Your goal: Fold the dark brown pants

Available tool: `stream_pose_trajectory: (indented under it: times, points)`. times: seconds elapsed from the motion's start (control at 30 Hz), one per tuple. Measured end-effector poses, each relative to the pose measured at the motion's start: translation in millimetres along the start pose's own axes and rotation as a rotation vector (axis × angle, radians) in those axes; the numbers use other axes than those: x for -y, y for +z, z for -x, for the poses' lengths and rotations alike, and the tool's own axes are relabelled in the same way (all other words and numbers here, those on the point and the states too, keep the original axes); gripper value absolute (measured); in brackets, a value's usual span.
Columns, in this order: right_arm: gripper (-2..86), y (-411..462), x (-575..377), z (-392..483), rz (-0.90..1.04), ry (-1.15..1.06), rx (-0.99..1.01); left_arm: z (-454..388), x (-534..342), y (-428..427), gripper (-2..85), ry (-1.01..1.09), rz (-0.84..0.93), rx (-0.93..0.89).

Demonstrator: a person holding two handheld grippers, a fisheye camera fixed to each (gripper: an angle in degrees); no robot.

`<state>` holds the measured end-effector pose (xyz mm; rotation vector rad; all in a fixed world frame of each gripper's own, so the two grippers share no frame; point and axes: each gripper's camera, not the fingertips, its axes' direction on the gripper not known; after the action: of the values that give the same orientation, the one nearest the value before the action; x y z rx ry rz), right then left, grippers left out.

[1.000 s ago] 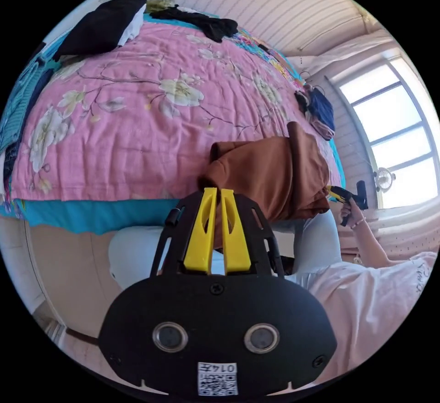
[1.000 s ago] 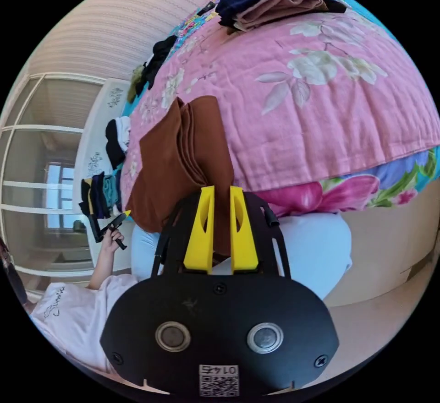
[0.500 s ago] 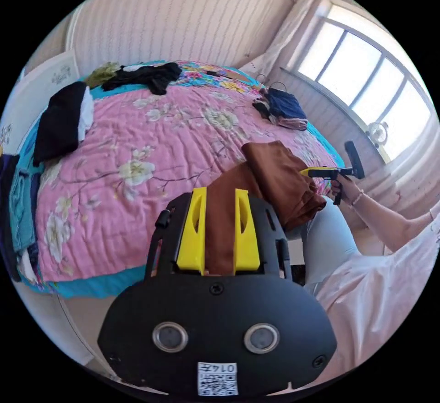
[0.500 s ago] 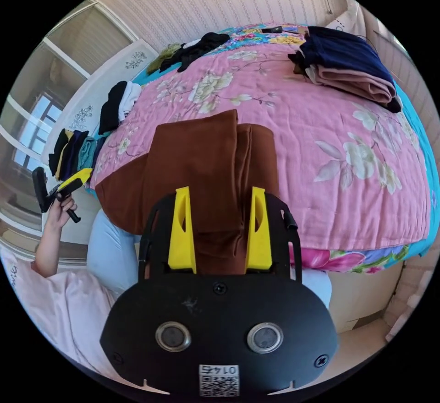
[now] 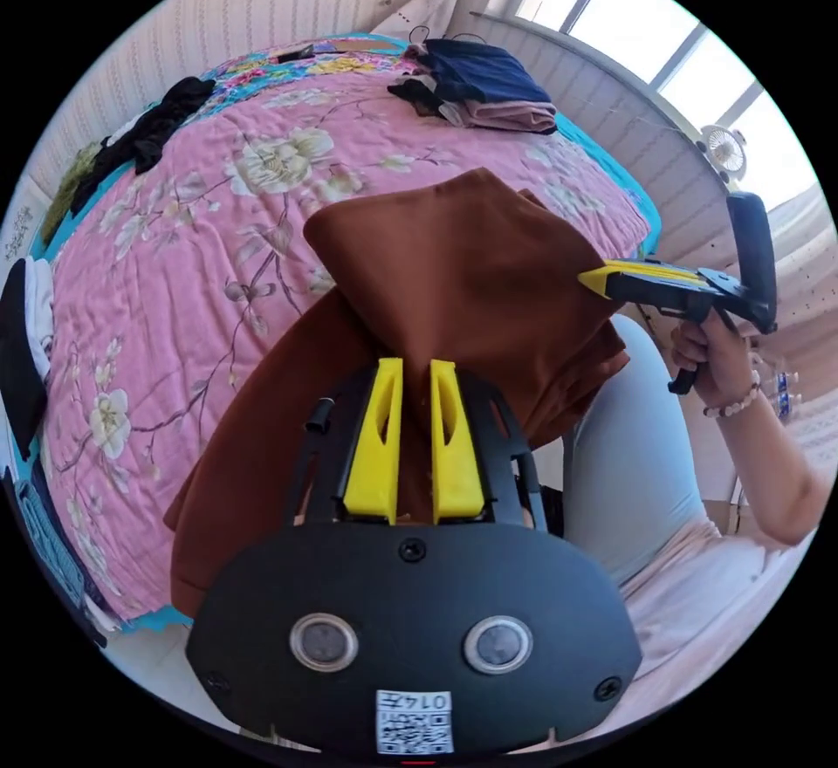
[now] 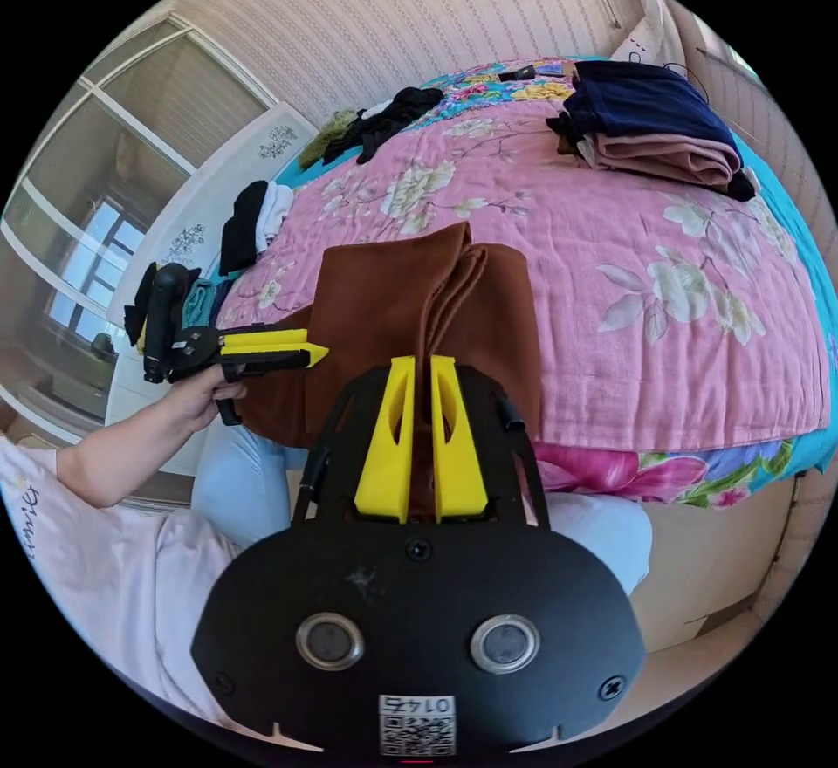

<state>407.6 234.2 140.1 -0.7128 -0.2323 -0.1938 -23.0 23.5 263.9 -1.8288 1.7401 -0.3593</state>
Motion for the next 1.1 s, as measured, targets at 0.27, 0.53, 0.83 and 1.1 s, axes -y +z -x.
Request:
stream_pose_trajectory:
  times: [0.27, 0.53, 0.83, 1.1]
  points:
    - [2.3, -101.6, 5.8, -10.7, -0.234, -0.047, -0.115, -75.0, 60.0, -36.3, 1.0, 0.201, -0.202, -0.149]
    - [3.5, -190.5, 11.9, -87.7, -0.33, 0.311, -0.505, -134.9, 129.6, -39.0, 7.9, 0.297, -0.266, -0.347]
    - [4.7, -104.8, -3.7, -87.4, -0.105, 0.386, -0.431, 4.0, -8.8, -33.2, 7.9, -0.077, -0.138, -0.082]
    - [5.9, 29.2, 84.7, 100.9, 0.096, -0.274, -0.104, 79.4, -160.2, -84.4, 11.9, -0.388, -0.202, 0.219]
